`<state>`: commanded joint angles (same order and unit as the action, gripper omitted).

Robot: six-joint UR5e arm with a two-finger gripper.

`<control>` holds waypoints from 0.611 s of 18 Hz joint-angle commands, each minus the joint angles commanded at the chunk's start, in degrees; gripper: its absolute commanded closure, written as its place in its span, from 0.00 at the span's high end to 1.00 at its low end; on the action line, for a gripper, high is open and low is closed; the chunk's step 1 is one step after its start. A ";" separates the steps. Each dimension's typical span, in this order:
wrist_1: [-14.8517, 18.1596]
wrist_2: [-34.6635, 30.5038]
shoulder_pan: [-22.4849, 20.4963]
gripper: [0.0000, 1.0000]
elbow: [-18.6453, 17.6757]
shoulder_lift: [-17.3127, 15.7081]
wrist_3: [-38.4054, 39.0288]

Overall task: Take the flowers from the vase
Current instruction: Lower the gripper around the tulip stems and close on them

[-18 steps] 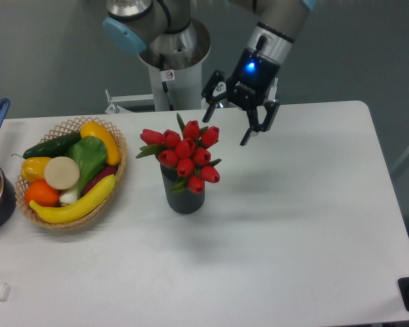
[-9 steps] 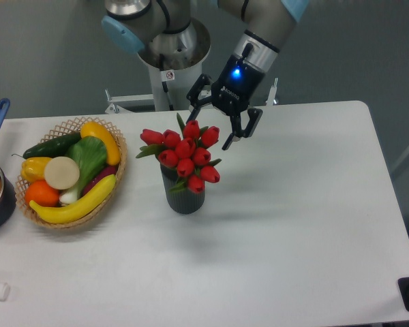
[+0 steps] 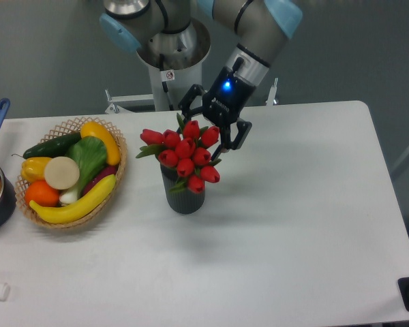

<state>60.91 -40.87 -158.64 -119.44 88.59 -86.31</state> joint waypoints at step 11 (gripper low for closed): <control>-0.17 0.97 0.44 0.81 0.17 0.70 0.00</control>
<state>60.73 -39.90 -158.20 -119.27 89.30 -86.31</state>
